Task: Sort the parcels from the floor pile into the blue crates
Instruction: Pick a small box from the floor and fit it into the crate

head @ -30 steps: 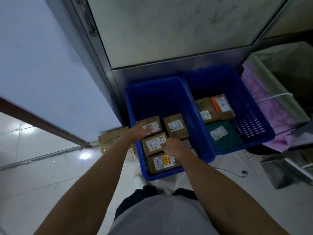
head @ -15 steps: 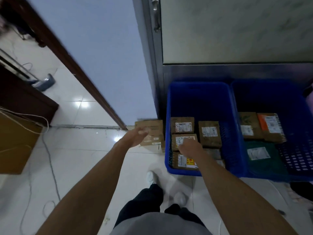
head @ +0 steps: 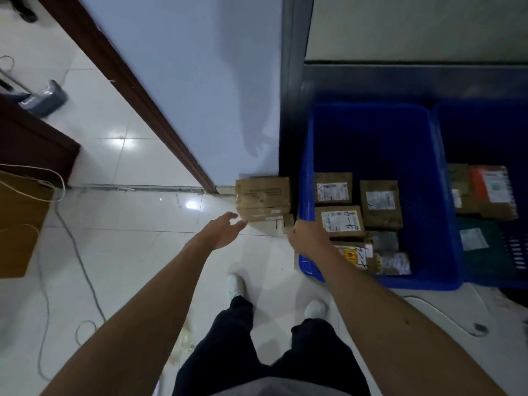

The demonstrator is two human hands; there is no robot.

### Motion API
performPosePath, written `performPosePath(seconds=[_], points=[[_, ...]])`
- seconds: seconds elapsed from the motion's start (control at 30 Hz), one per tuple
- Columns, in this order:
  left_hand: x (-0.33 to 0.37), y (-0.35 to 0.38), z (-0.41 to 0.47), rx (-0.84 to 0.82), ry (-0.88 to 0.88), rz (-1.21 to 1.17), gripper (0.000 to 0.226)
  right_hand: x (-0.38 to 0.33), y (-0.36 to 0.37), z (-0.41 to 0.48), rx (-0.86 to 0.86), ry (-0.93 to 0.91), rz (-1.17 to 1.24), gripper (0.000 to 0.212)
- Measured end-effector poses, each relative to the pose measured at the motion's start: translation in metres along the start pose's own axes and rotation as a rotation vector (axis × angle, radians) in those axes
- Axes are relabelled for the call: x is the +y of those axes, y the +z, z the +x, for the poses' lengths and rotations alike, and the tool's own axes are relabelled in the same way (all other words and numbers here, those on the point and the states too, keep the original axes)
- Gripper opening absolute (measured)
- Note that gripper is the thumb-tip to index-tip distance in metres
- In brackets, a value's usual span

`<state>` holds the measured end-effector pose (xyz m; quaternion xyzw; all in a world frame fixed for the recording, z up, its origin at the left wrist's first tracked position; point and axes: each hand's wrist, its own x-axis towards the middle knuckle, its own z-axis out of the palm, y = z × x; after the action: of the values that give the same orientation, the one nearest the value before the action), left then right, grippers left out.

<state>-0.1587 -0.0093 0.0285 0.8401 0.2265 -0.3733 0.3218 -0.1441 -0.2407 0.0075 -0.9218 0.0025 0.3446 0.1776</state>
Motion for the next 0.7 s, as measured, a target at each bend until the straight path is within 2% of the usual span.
performPosePath(seconds=[0.2,0.33,0.43,0.57,0.7], points=[[-0.036,0.023,0.098,-0.153,0.036,0.107,0.056,-0.023,0.082,0.075,-0.089,0.143,0.105,0.040],[-0.046,0.068,0.173,-0.197,0.136,0.191,0.049,-0.023,0.142,0.141,-0.104,0.225,0.148,0.045],[-0.063,0.112,0.239,-0.232,0.181,0.258,0.047,-0.001,0.193,0.197,-0.074,0.290,0.095,0.044],[-0.085,0.160,0.320,-0.287,0.141,0.178,0.045,0.024,0.246,0.270,-0.028,0.356,0.090,0.045],[-0.102,0.196,0.388,-0.263,0.072,0.027,0.042,0.048,0.289,0.326,0.039,0.388,0.088,0.056]])
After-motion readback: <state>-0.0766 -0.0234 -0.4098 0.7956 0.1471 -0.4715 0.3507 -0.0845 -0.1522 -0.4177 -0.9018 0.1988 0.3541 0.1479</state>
